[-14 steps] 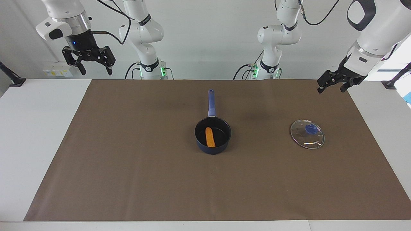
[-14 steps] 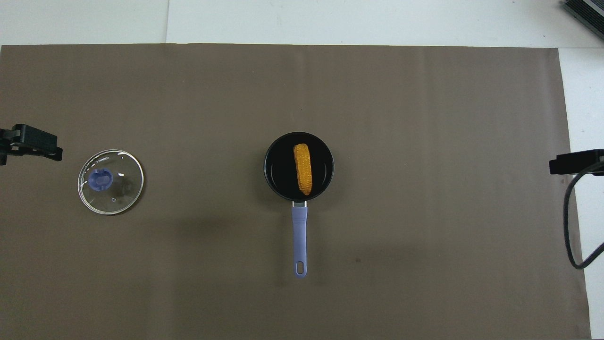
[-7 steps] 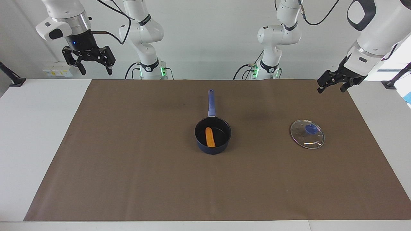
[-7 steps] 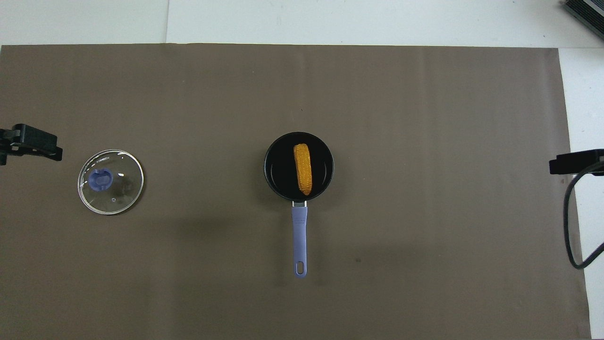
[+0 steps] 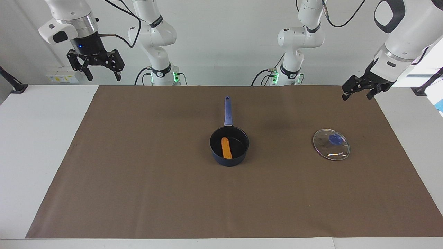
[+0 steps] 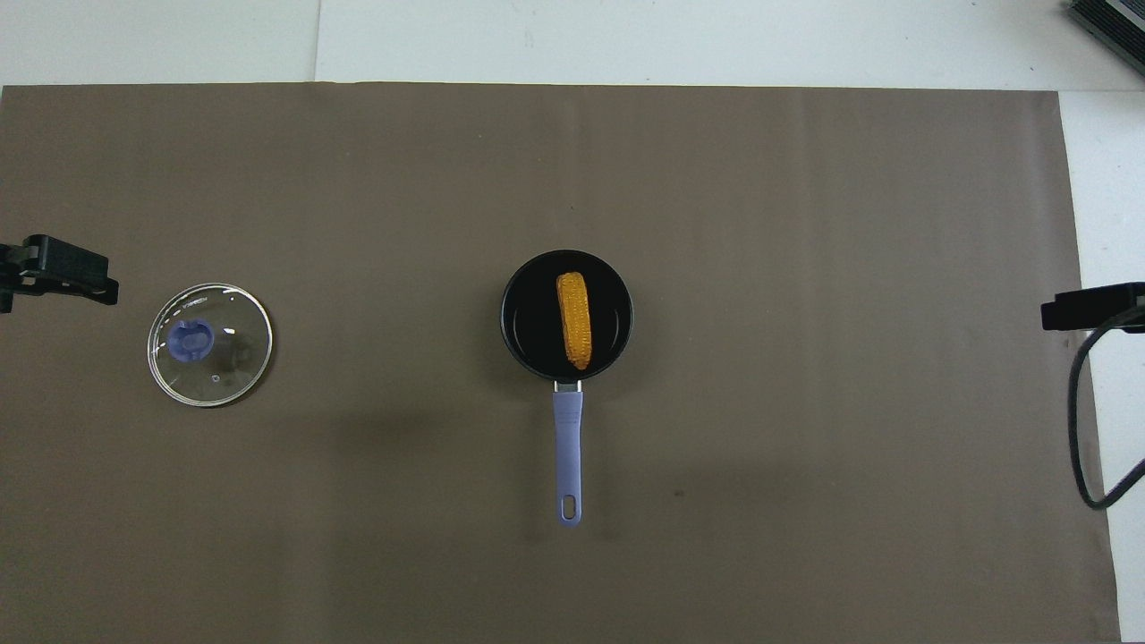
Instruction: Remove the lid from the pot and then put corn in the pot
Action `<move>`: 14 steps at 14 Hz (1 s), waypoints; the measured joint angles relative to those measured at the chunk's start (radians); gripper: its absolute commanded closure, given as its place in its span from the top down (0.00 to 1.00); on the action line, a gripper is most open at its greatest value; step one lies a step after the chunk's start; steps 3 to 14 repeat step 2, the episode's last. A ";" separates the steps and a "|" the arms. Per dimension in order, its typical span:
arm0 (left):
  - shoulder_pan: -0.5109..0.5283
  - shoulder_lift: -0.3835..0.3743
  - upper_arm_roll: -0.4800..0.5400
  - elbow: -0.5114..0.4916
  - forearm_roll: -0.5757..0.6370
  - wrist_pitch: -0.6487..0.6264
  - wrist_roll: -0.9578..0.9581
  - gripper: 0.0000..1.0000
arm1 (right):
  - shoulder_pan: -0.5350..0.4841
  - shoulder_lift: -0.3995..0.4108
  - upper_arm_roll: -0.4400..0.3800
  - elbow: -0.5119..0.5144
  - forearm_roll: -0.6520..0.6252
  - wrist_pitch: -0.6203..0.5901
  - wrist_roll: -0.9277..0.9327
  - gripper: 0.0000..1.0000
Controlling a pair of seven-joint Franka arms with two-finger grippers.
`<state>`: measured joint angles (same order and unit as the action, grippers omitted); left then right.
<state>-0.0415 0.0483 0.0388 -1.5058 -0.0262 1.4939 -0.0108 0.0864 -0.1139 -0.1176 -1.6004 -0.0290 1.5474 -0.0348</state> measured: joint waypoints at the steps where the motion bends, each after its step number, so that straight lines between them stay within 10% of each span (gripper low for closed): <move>1: 0.000 -0.004 -0.001 0.001 0.000 0.000 0.001 1.00 | 0.000 0.000 0.000 0.000 0.000 -0.011 -0.001 1.00; 14: -0.001 -0.011 -0.002 0.002 0.000 0.000 0.002 1.00 | 0.000 0.000 0.000 0.000 0.000 -0.018 -0.001 1.00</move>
